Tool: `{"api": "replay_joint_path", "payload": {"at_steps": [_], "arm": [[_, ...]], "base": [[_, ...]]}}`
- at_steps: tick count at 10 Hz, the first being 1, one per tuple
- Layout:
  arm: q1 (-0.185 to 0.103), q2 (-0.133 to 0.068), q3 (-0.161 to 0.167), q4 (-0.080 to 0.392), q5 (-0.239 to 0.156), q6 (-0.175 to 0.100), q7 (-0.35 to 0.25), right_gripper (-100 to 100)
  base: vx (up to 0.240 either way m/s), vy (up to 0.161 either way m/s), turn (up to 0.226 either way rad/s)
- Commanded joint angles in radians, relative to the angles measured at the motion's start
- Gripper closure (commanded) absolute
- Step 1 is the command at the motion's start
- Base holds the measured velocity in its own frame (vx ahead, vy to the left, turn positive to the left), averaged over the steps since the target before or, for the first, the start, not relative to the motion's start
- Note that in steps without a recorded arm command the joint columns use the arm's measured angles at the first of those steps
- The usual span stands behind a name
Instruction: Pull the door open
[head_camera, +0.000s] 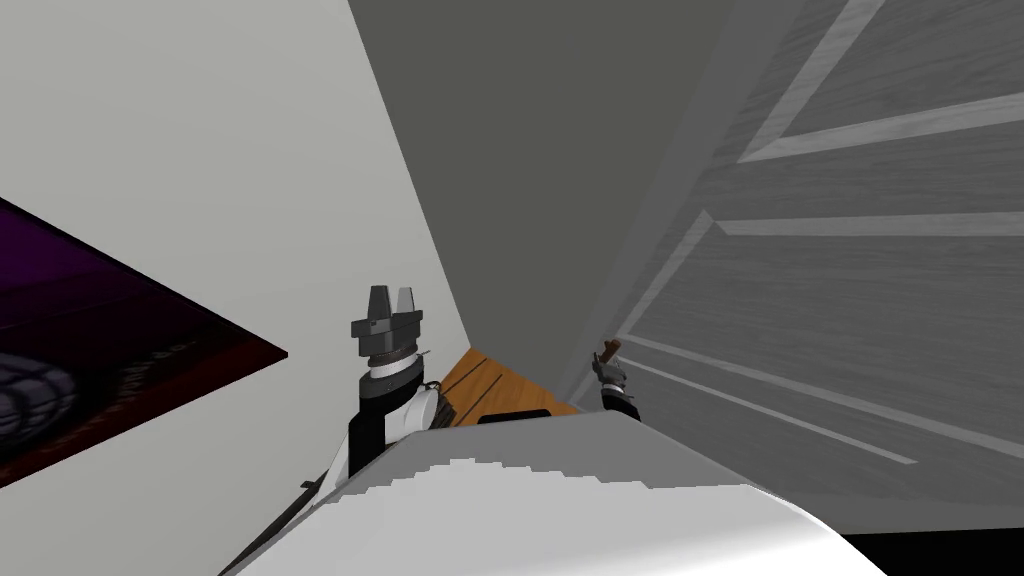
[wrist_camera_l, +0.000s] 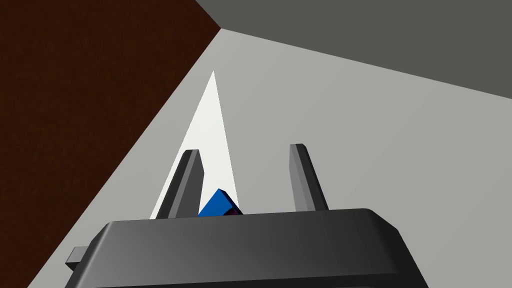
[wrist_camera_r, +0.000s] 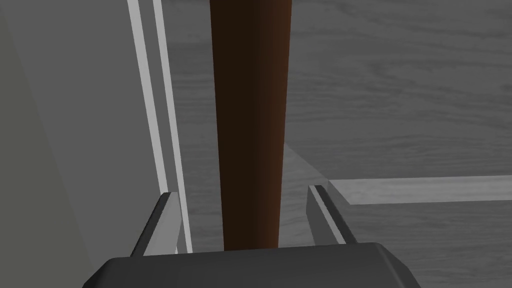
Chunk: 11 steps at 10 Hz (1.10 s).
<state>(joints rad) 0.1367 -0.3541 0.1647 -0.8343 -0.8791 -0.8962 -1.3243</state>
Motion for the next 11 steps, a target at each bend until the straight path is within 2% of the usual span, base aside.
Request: {"api": "replay_joint_path", "payload": {"at_steps": [1,6,9,11], "arm": [[-0.002,-0.003,-0.003,-0.001,-0.001,0.001,0.003,100],[0.001,-0.001,-0.003,-0.006,0.002,0.003,0.001,100],[0.008,0.000,-0.005,-0.016,0.009,0.007,-0.003,100],[0.016,0.002,-0.007,-0.028,0.017,0.012,-0.007,100]], "base": [[-0.025,0.000,-0.012],[-0.027,-0.005,0.027],[-0.199,0.011,0.133],[-0.256,-0.018,0.248]]}}
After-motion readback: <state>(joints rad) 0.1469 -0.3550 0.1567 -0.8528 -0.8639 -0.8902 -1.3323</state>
